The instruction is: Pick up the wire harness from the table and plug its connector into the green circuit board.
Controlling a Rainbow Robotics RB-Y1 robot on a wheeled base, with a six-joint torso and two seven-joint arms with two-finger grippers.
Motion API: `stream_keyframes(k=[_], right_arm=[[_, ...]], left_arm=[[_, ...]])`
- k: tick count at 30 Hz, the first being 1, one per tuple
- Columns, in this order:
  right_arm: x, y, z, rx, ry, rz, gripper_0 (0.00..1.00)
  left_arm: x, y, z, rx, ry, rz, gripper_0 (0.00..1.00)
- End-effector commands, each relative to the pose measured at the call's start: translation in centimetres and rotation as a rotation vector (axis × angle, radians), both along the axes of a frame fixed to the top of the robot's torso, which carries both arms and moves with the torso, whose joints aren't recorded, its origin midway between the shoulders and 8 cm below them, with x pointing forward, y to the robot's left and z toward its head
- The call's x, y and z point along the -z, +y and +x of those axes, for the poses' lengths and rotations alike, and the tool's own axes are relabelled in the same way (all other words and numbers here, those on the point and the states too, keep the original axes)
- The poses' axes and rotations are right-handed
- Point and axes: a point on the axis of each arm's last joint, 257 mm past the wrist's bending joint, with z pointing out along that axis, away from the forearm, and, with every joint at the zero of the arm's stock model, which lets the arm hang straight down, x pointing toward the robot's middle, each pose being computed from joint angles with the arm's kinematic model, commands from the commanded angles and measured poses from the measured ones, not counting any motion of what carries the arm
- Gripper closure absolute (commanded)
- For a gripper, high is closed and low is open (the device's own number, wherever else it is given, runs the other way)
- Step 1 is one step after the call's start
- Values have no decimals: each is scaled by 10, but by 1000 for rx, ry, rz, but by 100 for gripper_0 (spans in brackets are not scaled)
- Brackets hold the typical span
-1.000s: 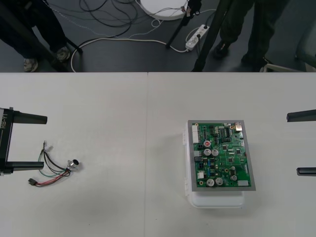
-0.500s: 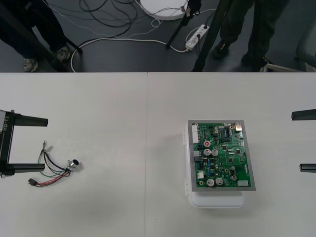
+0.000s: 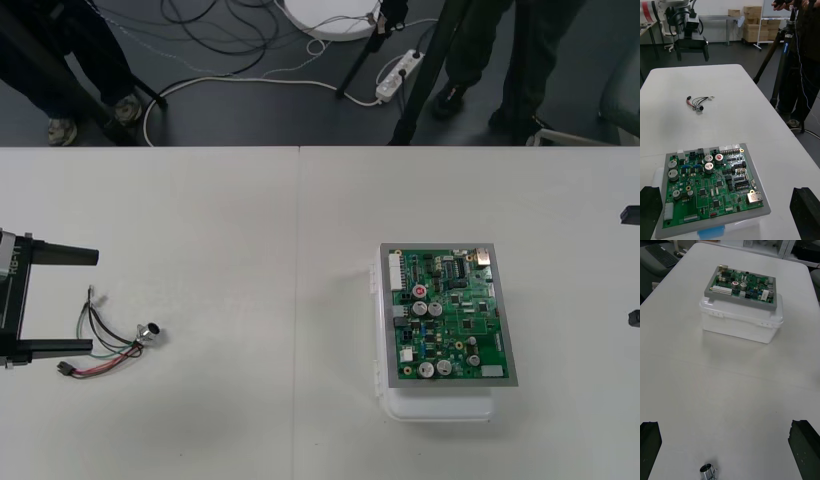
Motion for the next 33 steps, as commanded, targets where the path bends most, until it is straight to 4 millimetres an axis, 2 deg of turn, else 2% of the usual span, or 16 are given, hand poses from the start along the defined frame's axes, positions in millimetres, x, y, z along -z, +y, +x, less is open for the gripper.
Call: stream_keyframes(k=[1,5,12,16,22,27,33], right_arm=[[14,-6,-4,-27,-55,-44,0],[30,-4,-7,-36,-52,-13,0],[51,-7,4,-56,-98,6,0],[63,-3,10,-73,-100,40,0],[69,3,14,-89,-100,91,0],[70,12,12,-127,-117,151,0],[73,19,7,-156,-121,198,0]], left_arm=[[8,4,-15,133,-39,137,0],[8,14,-15,164,-59,202,0],[7,34,-5,247,-162,360,0],[13,46,-8,334,-201,460,0],[18,60,-2,447,-277,587,0],[14,74,14,545,-410,707,0],[14,81,28,640,-552,789,0]])
